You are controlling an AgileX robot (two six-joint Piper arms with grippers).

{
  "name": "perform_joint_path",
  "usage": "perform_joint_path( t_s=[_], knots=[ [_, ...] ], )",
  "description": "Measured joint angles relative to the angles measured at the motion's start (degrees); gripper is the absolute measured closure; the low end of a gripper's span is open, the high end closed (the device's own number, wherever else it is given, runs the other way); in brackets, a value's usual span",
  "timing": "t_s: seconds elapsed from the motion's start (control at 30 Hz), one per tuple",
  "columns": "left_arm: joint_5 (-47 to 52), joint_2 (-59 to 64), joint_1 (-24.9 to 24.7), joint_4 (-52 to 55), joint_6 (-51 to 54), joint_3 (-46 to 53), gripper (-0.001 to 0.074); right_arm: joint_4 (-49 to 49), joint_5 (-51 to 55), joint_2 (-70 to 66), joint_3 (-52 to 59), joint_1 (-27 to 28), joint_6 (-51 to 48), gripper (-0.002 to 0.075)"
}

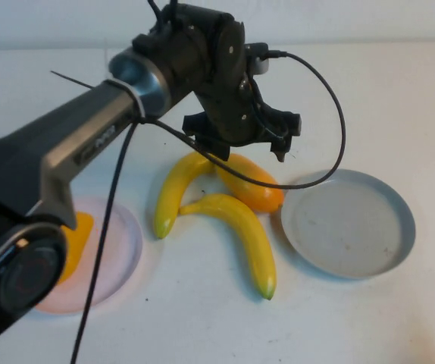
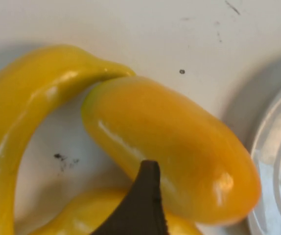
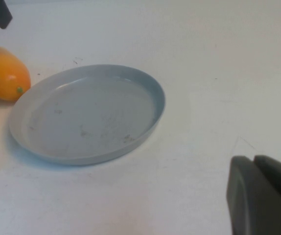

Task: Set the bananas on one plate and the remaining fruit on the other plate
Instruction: Put one type of fruit in the left plate

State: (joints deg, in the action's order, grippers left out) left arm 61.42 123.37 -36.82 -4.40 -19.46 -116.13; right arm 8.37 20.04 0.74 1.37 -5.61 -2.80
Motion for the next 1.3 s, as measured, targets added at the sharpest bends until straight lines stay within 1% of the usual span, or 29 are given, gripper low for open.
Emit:
perform_joint_path(
  t_s=[0.17, 0.33, 0.77, 1.0, 1.3],
  knots=[
    [6.38, 8.27, -0.22, 0.29, -4.63, -10.32, 0.0066, 0.0, 0.0, 0.0, 0.0, 0.0, 0.0, 0.0742],
    [8.86, 11.88, -0.22, 1.35, -7.45, -16.22, 0.0066, 0.0, 0.0, 0.0, 0.0, 0.0, 0.0, 0.0741],
    [9.47, 13.14, -0.22, 1.96, -10.4, -17.34, 0.0066, 0.0, 0.0, 0.0, 0.0, 0.0, 0.0, 0.0741],
    [9.47, 13.14, 0.09, -1.89, -10.83, -17.34, 0.0066, 0.0, 0.0, 0.0, 0.0, 0.0, 0.0, 0.0742],
    [9.47, 12.91, 0.23, -1.21, -10.76, -17.34, 0.0066, 0.0, 0.0, 0.0, 0.0, 0.0, 0.0, 0.0741]
  ],
)
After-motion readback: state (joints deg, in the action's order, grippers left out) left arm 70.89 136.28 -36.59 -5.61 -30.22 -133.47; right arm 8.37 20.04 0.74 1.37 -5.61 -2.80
